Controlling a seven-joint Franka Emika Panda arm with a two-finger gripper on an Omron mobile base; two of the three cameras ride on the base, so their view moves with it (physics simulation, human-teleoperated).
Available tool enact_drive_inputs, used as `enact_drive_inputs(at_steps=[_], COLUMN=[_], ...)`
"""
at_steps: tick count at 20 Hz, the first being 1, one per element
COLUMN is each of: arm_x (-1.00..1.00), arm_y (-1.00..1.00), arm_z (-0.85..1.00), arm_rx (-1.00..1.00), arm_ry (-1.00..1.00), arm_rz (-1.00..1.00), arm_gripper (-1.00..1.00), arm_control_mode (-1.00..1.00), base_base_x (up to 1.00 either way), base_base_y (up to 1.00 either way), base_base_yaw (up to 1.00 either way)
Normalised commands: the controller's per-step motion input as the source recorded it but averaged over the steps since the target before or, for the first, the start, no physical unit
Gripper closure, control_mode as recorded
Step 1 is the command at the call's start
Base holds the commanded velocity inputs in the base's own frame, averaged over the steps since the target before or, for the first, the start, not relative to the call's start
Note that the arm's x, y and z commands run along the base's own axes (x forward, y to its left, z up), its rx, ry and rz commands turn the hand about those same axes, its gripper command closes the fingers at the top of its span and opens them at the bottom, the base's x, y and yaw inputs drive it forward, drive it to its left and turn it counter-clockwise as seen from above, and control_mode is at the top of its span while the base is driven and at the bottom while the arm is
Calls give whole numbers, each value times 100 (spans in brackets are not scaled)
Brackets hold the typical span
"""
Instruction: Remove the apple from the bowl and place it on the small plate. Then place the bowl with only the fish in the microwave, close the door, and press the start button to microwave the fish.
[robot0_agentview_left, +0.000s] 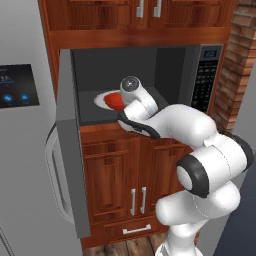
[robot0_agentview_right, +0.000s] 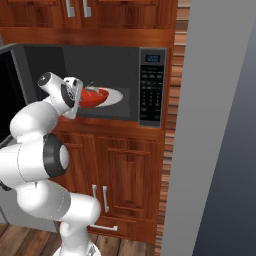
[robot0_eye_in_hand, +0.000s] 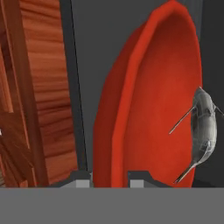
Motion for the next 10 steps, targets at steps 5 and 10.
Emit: enact_drive_inputs(at_steps=[5,10], arm_x=[68,52], arm_y=[-2,-11], arm_z=[-8,-42], arm_rx=[0,0], arm_ry=[5,0], arm_rz=[0,0], arm_gripper=[100,100], arm_control_mode=[-100,-100], base_base_x=[0,0], base_base_y=[0,0], base_base_yaw=[0,0])
